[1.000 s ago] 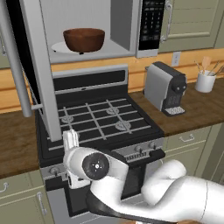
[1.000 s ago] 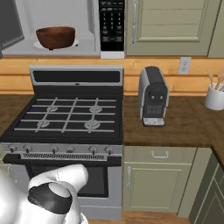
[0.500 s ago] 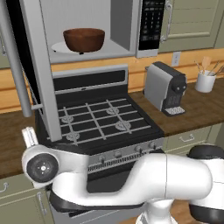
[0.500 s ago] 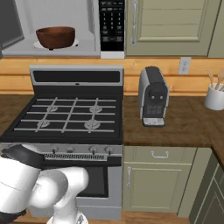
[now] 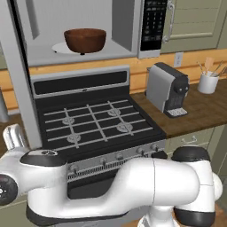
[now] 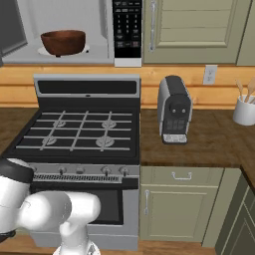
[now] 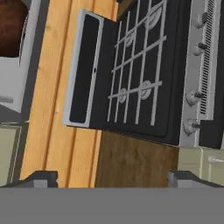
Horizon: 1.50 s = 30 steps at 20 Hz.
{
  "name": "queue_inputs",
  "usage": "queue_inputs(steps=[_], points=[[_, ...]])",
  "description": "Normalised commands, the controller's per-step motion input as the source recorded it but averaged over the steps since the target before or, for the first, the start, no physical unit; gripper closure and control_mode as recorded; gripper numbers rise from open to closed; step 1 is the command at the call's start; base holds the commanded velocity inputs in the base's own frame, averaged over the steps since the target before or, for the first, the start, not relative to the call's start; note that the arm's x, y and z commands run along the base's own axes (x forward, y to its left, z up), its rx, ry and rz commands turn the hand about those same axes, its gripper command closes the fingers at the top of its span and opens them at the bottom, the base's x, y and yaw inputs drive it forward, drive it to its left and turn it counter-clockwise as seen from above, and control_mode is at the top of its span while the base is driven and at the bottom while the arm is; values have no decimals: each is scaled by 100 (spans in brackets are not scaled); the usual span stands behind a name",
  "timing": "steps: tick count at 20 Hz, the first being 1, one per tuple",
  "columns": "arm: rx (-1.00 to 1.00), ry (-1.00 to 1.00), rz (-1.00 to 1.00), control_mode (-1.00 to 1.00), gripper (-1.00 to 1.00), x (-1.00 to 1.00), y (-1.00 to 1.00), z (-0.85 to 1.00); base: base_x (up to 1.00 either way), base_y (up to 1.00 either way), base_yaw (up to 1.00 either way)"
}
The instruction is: Pick the lemon wedge from the sink and place it in the bowl. Then pick the bowl and place it in the microwave. Then close the microwave door and press the start button.
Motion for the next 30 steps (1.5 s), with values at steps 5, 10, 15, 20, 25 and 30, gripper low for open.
queue_inputs(steps=[5, 10, 15, 20, 25, 30], points=[[0, -21, -6, -100, -100, -80, -19, 24, 0, 0, 0], [-4, -12, -11, -100, -100, -48, 4, 35, 0, 0, 0], [0, -2, -27, -100, -100, 6, -15, 99, 0, 0, 0], [0, 0, -27, -100, -100, 0, -69, 78, 0, 0, 0], [1, 0, -20, -100, -100, 0, -92, 66, 0, 0, 0], [2, 3, -18, -100, -100, 5, -96, 71, 0, 0, 0]])
